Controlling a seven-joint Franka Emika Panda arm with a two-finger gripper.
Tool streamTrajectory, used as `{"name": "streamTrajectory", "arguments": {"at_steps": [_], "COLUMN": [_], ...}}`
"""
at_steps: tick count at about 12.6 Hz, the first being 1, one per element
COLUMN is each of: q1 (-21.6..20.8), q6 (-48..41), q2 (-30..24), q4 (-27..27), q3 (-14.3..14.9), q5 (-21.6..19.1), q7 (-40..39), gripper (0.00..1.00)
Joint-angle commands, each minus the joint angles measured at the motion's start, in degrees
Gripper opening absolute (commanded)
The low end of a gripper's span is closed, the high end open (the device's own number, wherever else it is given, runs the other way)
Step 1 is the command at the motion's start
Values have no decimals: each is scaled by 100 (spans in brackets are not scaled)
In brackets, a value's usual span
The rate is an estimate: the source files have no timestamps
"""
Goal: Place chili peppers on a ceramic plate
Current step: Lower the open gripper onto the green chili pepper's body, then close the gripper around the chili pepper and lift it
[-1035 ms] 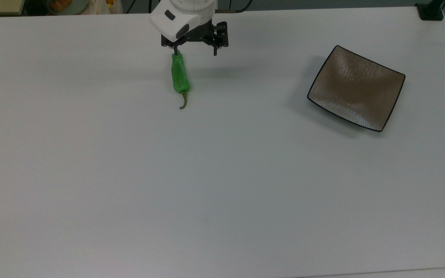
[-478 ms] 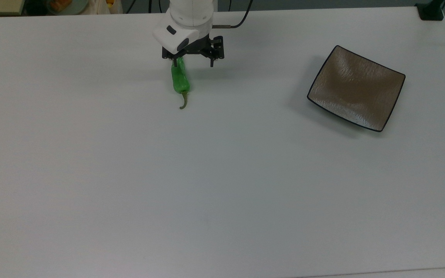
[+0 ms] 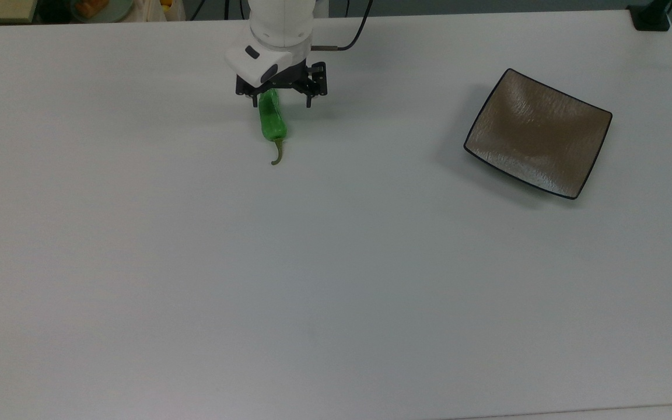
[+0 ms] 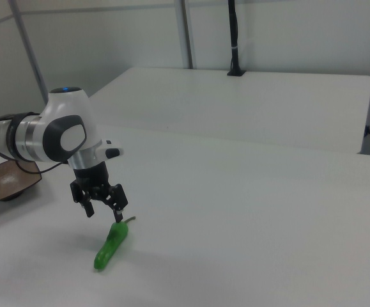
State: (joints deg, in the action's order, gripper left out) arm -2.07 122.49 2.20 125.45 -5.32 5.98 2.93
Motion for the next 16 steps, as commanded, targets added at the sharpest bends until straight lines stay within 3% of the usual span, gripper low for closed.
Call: {"name": "streamTrajectory", "arguments": {"at_steps": [1,12,13,14,15,16], "q1": [145,233,233,233,233,242], "q6": [196,284,284,293,284,284], "q2": [-54,588,588,588,588,588], "q4": [234,225,225,216,216,216], "q3": [57,57,57,57,57,57], "q5": [61,52,52,52,52,52], "q7": [-327,-531,-531,-531,-539,-592], "gripper": [100,100,78,49,35,33]}}
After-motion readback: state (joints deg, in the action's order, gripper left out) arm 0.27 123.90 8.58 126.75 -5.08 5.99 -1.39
